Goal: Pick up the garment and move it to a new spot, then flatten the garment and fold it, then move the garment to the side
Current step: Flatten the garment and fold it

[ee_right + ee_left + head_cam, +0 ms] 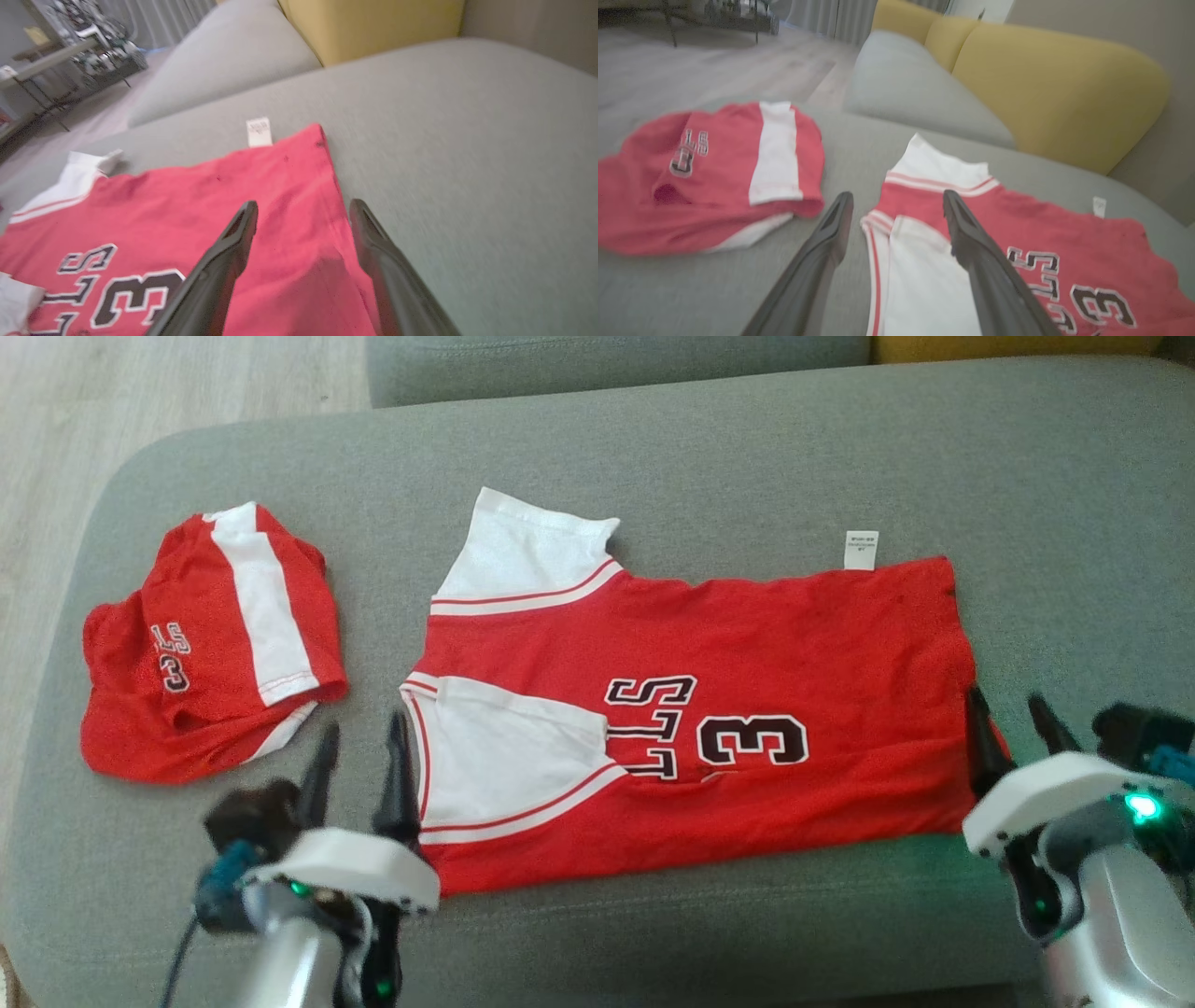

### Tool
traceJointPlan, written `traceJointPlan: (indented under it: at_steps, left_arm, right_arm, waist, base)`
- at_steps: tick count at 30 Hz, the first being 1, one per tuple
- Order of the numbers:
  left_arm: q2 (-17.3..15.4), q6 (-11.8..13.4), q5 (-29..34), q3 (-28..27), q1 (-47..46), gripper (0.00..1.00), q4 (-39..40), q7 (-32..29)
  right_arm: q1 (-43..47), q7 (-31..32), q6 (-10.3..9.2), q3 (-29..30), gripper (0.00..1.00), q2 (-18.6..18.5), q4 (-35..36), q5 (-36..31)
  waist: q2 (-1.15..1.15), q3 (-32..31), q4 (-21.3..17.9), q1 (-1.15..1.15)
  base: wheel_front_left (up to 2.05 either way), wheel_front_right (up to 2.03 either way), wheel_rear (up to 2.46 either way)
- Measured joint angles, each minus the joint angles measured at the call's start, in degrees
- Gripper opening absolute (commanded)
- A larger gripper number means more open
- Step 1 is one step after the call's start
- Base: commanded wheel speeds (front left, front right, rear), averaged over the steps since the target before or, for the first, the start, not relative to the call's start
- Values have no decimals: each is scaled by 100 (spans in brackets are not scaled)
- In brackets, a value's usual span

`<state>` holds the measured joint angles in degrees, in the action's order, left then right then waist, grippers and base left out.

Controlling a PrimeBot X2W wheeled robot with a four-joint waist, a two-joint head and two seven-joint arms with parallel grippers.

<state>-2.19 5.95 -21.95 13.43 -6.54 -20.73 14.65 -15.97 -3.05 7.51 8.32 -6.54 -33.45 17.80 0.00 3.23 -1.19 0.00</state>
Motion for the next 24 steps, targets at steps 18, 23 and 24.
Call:
traceJointPlan:
  at_steps: [18,23,24]
  left_arm:
    - [-2,-90,231,-249,28,100,1655,5]
    - [-2,-86,549,-175,-331,100,1111,5]
    - [-2,-87,636,-163,-479,100,924,5]
  right_arm:
    - [665,-1076,0,-1369,100,125,2308,-569]
    - [644,-1109,0,-1362,100,162,2412,-575]
    - [616,-1115,0,-1357,100,170,2429,-573]
  waist:
    - [0,354,-153,0]
    - [0,623,-259,0]
    - [0,686,-293,0]
  base:
    - [0,0,0]
    - [0,0,0]
    - [0,0,0]
